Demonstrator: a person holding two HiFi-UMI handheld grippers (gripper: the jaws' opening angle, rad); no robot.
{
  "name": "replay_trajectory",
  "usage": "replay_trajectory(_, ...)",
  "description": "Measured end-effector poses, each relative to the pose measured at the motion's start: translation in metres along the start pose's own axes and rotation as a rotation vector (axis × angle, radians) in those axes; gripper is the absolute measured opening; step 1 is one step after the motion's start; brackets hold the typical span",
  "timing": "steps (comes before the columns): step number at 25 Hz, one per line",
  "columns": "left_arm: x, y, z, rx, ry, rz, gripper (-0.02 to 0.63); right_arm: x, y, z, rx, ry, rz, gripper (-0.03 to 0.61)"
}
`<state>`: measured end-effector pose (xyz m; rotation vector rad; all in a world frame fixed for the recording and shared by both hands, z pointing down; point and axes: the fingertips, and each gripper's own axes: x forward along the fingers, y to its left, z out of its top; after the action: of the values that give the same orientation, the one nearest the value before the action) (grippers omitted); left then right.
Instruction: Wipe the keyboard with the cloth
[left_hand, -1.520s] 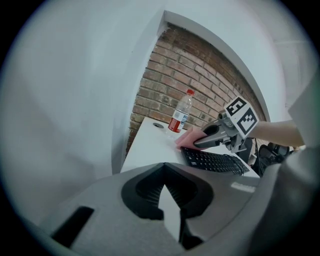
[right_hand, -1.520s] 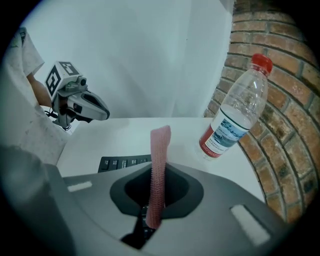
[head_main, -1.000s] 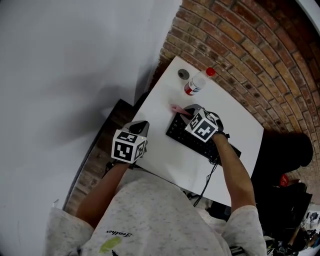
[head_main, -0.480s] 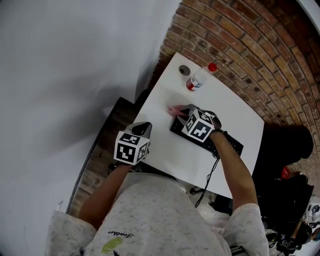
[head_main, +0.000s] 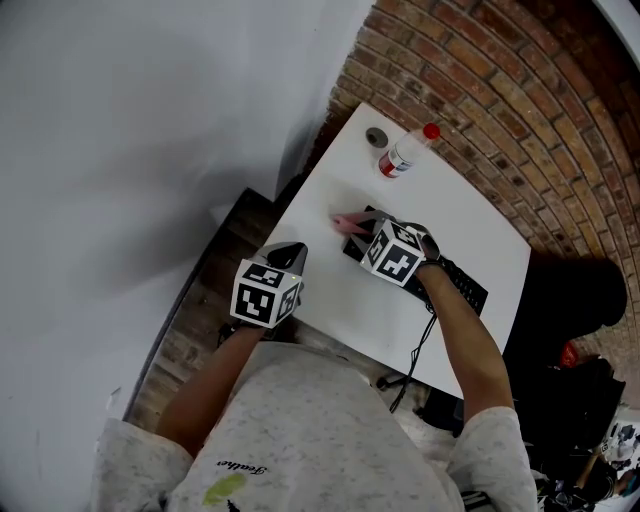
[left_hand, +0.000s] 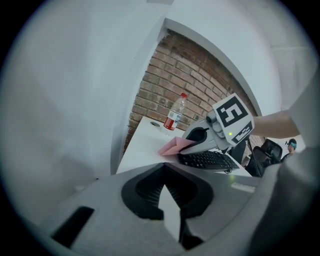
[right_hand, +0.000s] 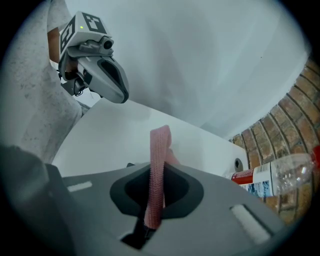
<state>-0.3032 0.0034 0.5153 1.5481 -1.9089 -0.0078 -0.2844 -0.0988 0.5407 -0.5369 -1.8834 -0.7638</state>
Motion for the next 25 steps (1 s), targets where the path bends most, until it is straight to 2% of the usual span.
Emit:
replay_trajectory(11,-0.01,-0.017,-0.015,-0.041,-0.028,0.055,-0.006,-0.001,0.037,0.005,-0.063,-0.033,0.064,0.023)
replay_trajectory(25,-0.027,-0.027,-0.026,-0.06,-0.053,0.12,-0.006,-0.007,0.07,0.016,-0.126,-0.092,0.089,0.023)
